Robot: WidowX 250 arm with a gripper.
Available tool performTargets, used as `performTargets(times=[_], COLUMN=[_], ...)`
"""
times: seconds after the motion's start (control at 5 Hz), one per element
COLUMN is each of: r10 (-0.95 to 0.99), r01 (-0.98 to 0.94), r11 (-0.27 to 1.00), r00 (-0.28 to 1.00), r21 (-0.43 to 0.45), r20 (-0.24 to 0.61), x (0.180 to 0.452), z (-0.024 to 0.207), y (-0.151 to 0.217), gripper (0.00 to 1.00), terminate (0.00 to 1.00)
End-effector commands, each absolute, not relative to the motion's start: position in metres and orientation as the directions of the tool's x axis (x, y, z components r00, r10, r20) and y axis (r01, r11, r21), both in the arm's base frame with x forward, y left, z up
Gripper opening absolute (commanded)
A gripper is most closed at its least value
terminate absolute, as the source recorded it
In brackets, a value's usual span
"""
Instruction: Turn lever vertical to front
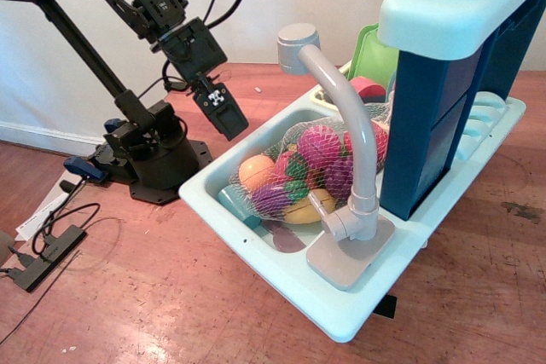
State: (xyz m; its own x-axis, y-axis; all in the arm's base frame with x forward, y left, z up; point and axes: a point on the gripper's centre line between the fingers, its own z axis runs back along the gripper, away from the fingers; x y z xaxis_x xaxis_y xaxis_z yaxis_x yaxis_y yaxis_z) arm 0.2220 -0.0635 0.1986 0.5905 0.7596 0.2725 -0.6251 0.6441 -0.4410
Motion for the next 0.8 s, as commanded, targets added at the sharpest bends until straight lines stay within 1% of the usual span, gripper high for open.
performTargets(times=[0.0, 0.4, 0.6], r10=[0.754, 0.754, 0.754], r01=[-0.612, -0.612, -0.612], r11=[0.65, 0.65, 0.65], r00=[0.594, 0.594, 0.594], r21=[-0.451, -0.451, -0.451], r20=[0.28, 0.28, 0.28], x=[0.2238, 0.2238, 0.2238], z=[0.2023, 0.2023, 0.2023], y=[-0.0631, -0.0631, -0.0631], gripper=[1.0, 1.0, 1.0], terminate=[0.0, 0.0, 1.0])
